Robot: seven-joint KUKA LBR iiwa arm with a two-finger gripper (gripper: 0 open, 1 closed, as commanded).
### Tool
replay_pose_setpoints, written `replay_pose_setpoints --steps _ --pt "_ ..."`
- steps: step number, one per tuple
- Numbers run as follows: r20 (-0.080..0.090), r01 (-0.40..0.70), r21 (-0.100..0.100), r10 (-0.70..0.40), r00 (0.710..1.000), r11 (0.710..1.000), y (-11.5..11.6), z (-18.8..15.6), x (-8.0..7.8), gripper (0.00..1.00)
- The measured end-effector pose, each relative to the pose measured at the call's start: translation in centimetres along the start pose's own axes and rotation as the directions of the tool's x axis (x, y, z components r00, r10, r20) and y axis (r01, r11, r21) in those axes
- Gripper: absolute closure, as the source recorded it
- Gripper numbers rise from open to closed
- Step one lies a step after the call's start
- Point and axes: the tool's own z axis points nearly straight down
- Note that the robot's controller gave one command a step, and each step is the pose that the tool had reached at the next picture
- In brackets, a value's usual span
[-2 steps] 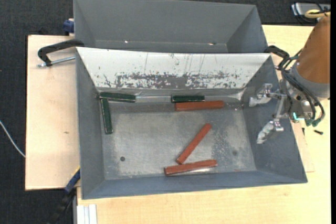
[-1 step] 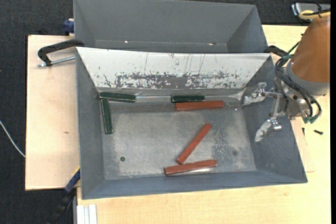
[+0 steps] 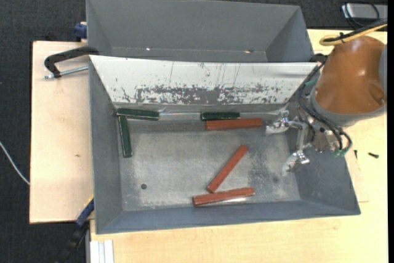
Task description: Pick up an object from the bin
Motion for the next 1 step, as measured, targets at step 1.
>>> replay_pose_setpoints --steps 1 --pt "-0.007 -0.128 -0.003 0.128 0.992 0.992 2.99 4.7 -0.75 0.0"
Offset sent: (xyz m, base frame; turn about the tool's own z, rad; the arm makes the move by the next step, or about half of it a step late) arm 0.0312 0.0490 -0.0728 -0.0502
